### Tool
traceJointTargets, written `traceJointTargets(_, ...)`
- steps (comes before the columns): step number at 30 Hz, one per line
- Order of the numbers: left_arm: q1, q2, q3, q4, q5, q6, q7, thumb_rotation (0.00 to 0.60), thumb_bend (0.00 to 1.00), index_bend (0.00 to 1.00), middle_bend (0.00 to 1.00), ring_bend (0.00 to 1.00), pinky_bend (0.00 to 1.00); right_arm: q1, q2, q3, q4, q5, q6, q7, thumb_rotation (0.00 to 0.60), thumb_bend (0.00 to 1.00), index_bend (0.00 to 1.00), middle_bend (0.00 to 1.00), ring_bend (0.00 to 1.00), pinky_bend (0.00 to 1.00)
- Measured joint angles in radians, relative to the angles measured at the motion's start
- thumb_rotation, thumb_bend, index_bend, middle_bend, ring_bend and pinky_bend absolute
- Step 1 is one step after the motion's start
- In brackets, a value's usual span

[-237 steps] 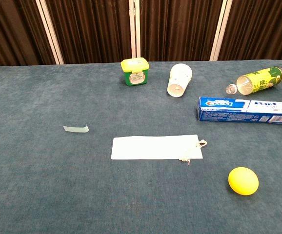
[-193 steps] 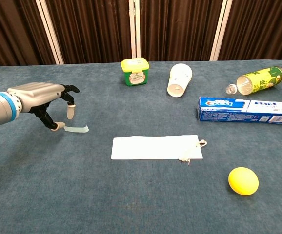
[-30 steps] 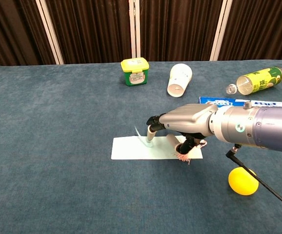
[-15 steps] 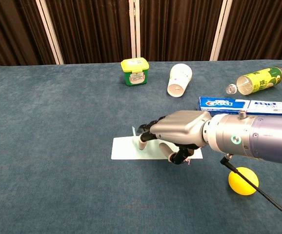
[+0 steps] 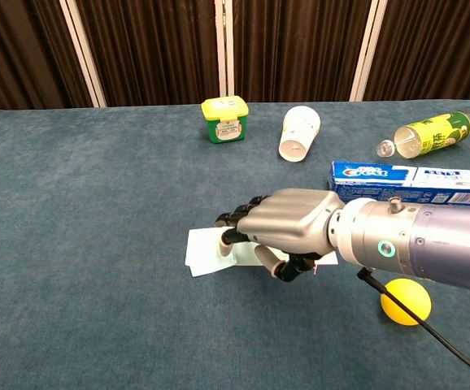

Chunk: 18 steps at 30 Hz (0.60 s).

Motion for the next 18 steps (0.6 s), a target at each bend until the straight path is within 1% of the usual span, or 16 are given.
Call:
traceJointTargets(7,0.001,0.001,-0.003,-0.001,0.001,-0.005,-0.002,0.600,0.00,0.00,0.00,0.00,0.00,-0.005,0.007,0.012,-0.007,-0.015,0.011,0.008,0.600,0.83,0.24,0.00,0.00,0.00)
traceJointTargets(18,0.003,0.004,-0.007,-0.003,0.001,-0.010,-0.005,0.600,0.00,0.00,0.00,0.00,0.00,-0.009,-0.001,-0.003,-0.012,-0.018,0.006,-0.006,0.600,0.83,0.24,0.00,0.00,0.00)
